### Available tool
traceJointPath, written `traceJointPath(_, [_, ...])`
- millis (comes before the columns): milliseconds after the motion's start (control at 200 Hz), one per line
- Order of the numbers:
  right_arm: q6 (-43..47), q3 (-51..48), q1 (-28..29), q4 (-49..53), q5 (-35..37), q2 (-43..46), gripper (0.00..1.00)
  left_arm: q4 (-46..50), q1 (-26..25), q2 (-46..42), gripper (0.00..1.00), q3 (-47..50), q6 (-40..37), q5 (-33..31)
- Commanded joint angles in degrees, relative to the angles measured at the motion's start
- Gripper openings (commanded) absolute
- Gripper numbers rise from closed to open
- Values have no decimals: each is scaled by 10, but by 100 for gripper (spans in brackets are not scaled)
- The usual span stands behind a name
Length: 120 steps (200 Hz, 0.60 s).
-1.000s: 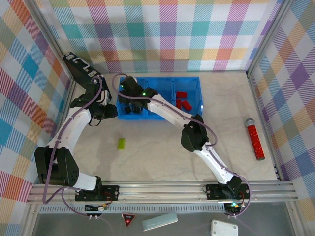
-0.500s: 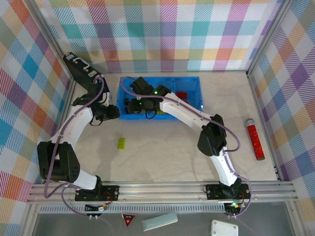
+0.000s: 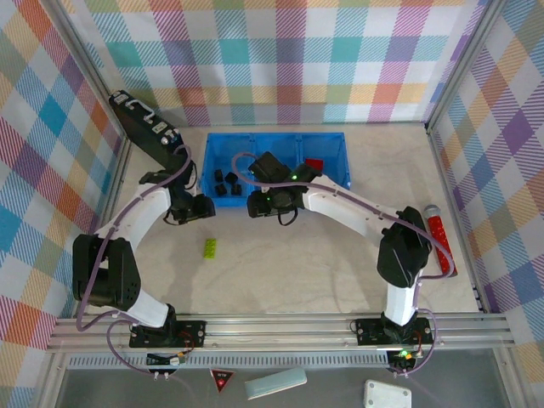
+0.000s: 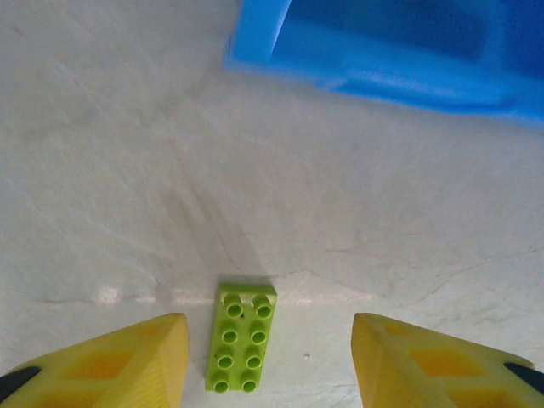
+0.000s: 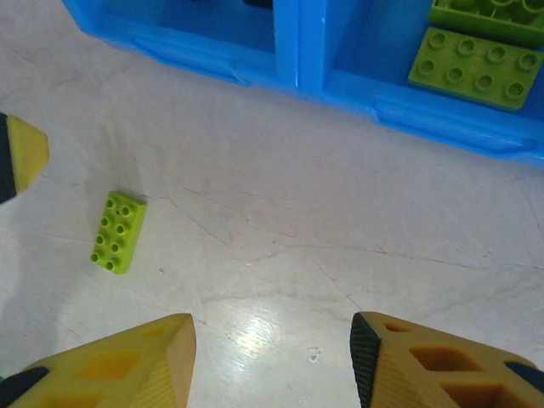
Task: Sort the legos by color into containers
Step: Pick up the lego from the middle-left of the table.
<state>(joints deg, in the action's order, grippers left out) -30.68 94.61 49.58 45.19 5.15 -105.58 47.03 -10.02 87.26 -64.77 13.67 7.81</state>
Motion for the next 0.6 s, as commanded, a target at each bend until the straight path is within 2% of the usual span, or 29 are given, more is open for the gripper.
traceJointPath(0, [12, -24, -6, -19, 10, 26, 53, 22, -23, 5, 55, 24, 31, -31])
traceJointPath(350, [18, -89, -17, -37, 4, 59, 52, 28, -108, 18, 56, 73, 82, -125])
traceJointPath(595, [32, -106, -24, -37, -1, 70, 52, 12, -141, 23, 51, 120, 113, -126])
